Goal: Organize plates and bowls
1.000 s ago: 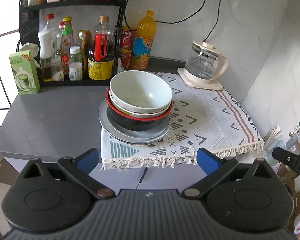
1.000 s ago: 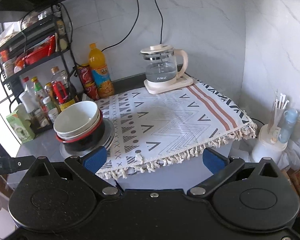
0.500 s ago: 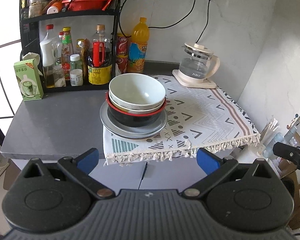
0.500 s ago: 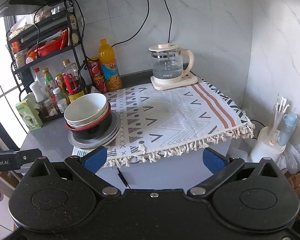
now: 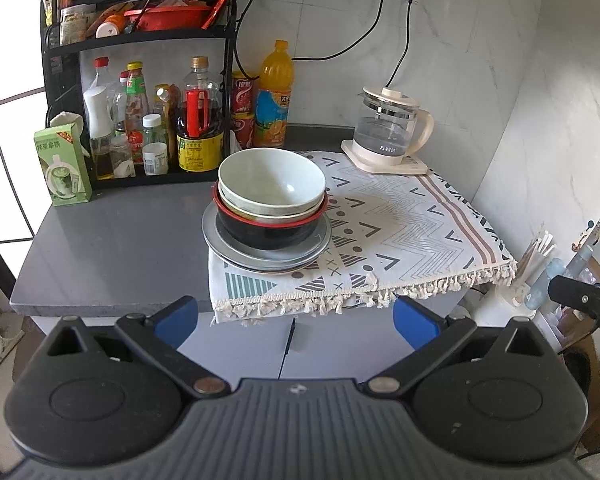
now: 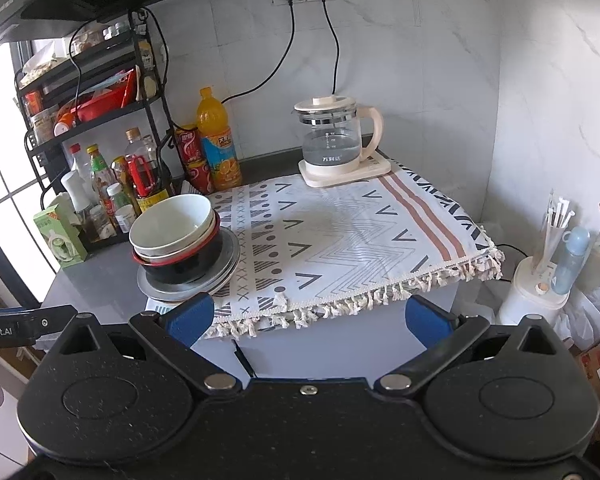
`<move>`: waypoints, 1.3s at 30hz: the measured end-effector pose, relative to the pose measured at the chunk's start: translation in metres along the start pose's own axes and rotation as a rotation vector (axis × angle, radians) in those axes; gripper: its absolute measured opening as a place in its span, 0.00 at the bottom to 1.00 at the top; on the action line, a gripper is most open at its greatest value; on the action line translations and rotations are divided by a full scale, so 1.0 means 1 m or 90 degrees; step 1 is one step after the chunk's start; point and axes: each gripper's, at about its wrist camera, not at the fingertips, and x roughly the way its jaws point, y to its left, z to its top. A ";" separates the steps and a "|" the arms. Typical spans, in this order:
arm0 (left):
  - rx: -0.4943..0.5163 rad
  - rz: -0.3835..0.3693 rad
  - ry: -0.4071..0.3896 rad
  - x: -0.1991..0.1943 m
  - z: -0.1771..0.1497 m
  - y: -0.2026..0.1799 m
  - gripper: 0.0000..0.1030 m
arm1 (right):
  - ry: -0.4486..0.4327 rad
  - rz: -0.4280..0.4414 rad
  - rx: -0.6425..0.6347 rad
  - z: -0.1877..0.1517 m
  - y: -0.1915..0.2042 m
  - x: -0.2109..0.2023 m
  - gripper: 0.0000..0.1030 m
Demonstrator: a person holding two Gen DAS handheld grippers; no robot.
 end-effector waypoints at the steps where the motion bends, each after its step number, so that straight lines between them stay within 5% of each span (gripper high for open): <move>1: -0.001 0.001 -0.001 0.000 0.000 0.000 1.00 | -0.001 -0.001 0.000 -0.001 0.000 0.000 1.00; 39: -0.003 0.003 0.004 0.005 0.005 0.007 1.00 | 0.017 0.000 0.003 -0.005 0.005 0.008 1.00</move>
